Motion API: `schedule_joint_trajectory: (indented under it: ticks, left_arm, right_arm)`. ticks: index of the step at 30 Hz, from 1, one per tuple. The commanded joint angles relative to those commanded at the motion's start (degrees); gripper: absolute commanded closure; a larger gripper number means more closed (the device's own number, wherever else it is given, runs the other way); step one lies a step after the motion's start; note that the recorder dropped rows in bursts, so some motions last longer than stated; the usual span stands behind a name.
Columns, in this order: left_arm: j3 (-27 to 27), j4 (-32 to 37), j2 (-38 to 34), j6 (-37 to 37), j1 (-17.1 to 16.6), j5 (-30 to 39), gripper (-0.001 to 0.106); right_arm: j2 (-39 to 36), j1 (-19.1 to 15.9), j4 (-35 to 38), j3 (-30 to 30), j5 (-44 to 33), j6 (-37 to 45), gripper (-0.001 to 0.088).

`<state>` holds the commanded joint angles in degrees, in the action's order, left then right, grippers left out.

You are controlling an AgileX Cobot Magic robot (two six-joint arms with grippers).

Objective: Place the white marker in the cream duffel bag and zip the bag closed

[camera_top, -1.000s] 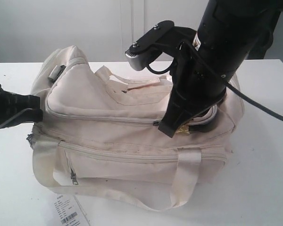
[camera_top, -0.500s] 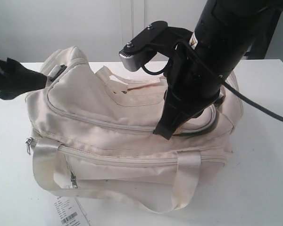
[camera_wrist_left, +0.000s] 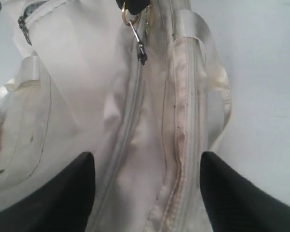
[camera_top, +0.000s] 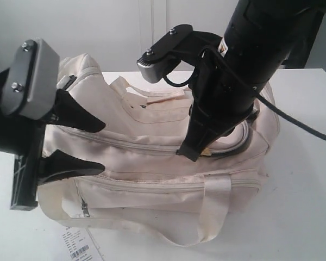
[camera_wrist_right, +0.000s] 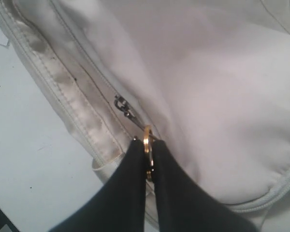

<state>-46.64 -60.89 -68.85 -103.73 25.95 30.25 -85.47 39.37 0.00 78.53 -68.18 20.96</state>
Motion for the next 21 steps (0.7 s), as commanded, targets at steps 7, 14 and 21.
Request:
schedule_joint_trajectory:
  ticks: [7, 14, 21]
  left_arm:
    - [-0.22, -9.03, -4.82, -13.64, 2.14, -0.39, 0.04]
    - [-0.82, -12.1, -9.92, -14.45, 2.15, -2.23, 0.043]
    - [-0.82, -11.98, -9.01, -13.35, 2.15, -2.35, 0.105]
  right_arm:
    - [0.0, 0.0, 0.0, 0.0, 0.67, 0.0, 0.0868]
    - [0.0, 0.0, 0.0, 0.0, 0.55, -0.23, 0.0868]
    - [0.0, 0.0, 0.0, 0.0, -0.38, -0.36, 0.0868]
